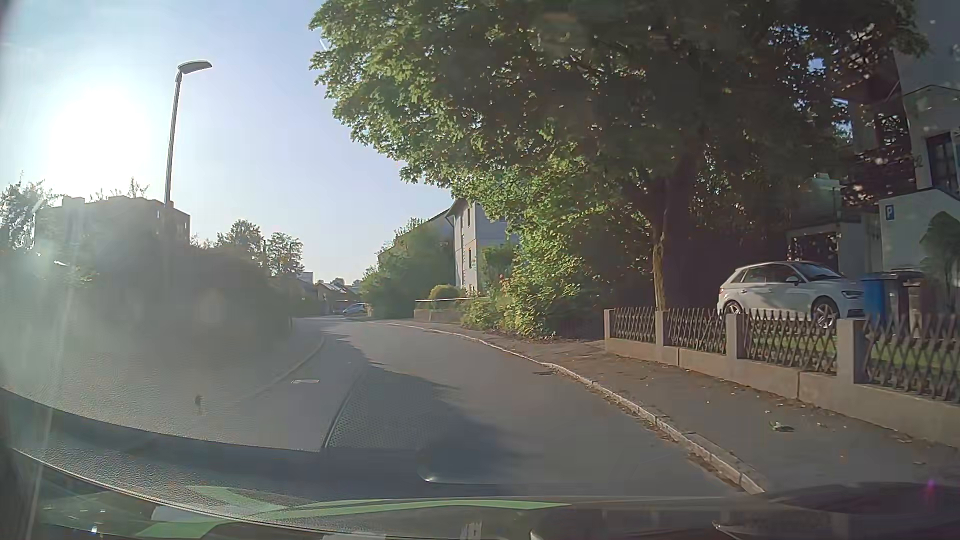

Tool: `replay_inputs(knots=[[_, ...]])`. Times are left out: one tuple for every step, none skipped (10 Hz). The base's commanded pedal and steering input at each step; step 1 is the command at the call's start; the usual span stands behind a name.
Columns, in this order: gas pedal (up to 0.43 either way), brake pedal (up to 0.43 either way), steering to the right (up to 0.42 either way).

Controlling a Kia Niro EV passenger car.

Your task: Follow the waypoints while adhering to traffic rules and regulations

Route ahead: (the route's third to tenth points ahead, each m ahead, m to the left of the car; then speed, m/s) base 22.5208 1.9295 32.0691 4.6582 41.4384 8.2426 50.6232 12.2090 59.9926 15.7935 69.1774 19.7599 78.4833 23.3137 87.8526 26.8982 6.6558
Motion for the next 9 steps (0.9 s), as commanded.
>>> replay_inputs(knots=[[0.028,0.000,-0.044],[0.028,0.000,-0.044],[0.028,0.000,-0.045],[0.028,0.000,-0.048],[0.028,0.000,-0.052],[0.028,0.000,-0.054],[0.028,0.000,-0.056],[0.028,0.000,-0.056],[0.028,0.000,-0.056]])
